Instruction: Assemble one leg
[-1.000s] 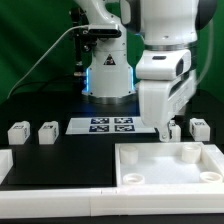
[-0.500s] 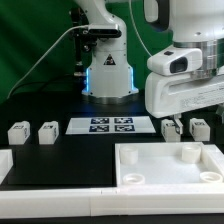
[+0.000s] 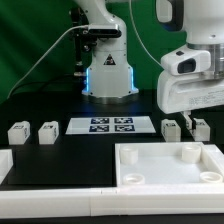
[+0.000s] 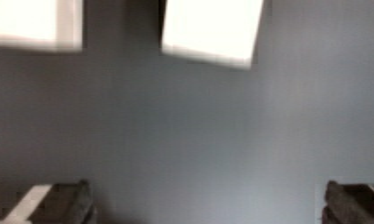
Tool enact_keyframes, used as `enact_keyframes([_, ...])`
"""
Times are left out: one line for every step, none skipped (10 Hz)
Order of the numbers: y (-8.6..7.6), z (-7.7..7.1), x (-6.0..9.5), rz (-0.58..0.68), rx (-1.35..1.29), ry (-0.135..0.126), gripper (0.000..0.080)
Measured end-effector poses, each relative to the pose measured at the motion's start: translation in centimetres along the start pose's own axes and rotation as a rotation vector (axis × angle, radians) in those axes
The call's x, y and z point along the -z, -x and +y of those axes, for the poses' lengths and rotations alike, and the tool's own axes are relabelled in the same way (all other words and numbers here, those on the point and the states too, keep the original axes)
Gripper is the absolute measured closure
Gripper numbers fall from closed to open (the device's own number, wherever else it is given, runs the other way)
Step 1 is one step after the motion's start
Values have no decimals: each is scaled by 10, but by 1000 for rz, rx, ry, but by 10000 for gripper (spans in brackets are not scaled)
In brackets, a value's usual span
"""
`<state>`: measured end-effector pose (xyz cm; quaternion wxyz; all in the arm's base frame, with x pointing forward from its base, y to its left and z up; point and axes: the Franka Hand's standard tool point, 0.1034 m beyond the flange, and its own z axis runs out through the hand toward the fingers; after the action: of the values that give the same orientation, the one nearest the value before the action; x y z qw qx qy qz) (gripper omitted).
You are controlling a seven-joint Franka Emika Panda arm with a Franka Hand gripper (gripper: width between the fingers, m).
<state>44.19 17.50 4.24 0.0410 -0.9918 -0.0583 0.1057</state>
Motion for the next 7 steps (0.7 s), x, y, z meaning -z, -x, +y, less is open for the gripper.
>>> enact_keyframes([8, -3, -4, -112, 4, 16, 151])
enact_keyframes([10, -9, -8, -223, 19, 24, 151])
enact_keyframes([7, -7, -6, -307, 22, 21, 151])
enact_keyframes([9, -6, -6, -420, 18, 24, 151])
enact_keyframes([10, -6, -7, -487, 19, 25, 151])
enact_keyframes([18, -6, -7, -614, 7, 35, 151])
enact_keyframes([20, -10, -9, -729, -18, 54, 151])
